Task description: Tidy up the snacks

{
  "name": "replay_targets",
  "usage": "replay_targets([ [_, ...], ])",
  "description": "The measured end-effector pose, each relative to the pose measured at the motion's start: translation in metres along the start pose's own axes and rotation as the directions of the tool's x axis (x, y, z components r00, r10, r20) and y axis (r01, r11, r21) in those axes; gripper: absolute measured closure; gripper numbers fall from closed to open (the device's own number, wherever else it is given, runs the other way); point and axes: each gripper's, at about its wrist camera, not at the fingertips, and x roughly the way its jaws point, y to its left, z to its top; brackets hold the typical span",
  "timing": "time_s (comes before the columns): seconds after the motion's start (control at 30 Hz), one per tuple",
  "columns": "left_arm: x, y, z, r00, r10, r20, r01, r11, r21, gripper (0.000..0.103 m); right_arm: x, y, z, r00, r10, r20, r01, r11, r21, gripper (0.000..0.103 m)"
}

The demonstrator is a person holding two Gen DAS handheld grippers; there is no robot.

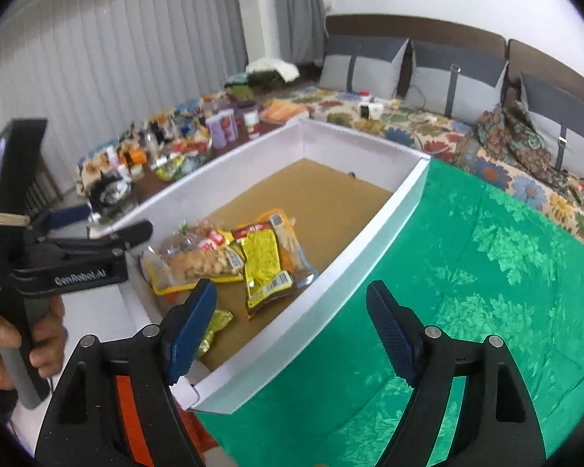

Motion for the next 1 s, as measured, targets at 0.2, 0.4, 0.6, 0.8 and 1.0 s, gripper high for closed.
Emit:
replay_targets([
  [0.2, -0.018, 0.0, -0.004, 0.999, 0.041, 0.036, -0.04, 0.999, -0.023, 0.0, -0.038, 0.0, 0.007, 0.974, -0.033, 0.224, 0.019, 0.998, 0.061, 0.021],
  [0.4, -0.044, 0.003, -0.006, 0.989, 0.019, 0.144, -0.016, 1.0, -0.026, 0.0, -0.013, -0.002, 0.013, 0.997, -0.056, 0.044, 0.052, 0.995, 0.088, 0.019],
  [0.6, -0.057, 0.018, -0.009, 0.98, -0.087, 0.182, 0.094, 0.995, -0.03, 0.0, -0.02, 0.011, 0.008, 0.988, -0.131, 0.083, 0.125, 0.99, 0.073, 0.019],
  [0.8, -0.05, 0.015, -0.008, 0.992, -0.021, 0.121, 0.018, 0.999, 0.032, 0.0, -0.011, 0.03, 0.01, 0.988, -0.155, -0.005, 0.155, 0.987, 0.035, 0.019],
  [1.0, -0.051, 0.02, -0.01, 0.995, -0.086, 0.054, 0.086, 0.996, 0.013, 0.0, -0.006, 0.049, 0.014, 0.98, -0.178, -0.092, 0.178, 0.984, -0.003, 0.019],
])
